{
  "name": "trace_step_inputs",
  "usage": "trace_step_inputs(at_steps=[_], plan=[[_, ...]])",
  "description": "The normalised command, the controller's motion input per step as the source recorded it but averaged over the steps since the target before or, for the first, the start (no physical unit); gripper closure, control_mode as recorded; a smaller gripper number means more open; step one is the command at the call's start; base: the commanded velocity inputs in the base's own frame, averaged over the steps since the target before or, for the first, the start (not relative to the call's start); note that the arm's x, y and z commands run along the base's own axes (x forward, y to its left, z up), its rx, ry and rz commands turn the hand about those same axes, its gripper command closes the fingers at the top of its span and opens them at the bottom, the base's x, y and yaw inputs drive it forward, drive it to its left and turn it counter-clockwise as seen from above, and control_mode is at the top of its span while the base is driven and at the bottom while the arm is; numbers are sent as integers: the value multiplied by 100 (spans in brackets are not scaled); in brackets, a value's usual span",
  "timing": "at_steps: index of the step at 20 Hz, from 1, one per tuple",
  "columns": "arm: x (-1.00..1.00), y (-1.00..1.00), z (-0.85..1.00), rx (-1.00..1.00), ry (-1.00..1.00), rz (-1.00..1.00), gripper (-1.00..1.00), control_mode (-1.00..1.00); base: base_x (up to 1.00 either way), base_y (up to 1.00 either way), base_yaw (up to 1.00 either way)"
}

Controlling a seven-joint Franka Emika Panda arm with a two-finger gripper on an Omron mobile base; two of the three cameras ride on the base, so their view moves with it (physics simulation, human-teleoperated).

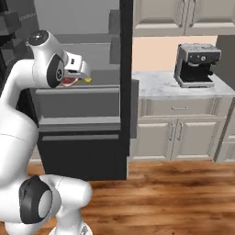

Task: Take the cheese, steak, and lemon wedge from the fridge and place them on the plate on the dining counter to create an appetizer plate.

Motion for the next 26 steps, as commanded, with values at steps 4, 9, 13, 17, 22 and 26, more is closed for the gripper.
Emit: trace_step_inputs(at_steps=[4, 9, 13, 17, 22, 26], plan=[[0, 0, 0, 0, 0, 0, 100, 100, -36, 0, -56], [0, 0, 0, 0, 0, 0, 100, 100, -20, -1, -55], [0, 0, 0, 0, 0, 0, 100, 100, -9, -18, -53], [0, 0, 0, 0, 0, 0, 100, 100, -5, -27, -48], [0, 0, 0, 0, 0, 0, 100, 100, -1, -29, -48], [0, 0, 0, 0, 0, 0, 100, 100, 1, -27, -48]])
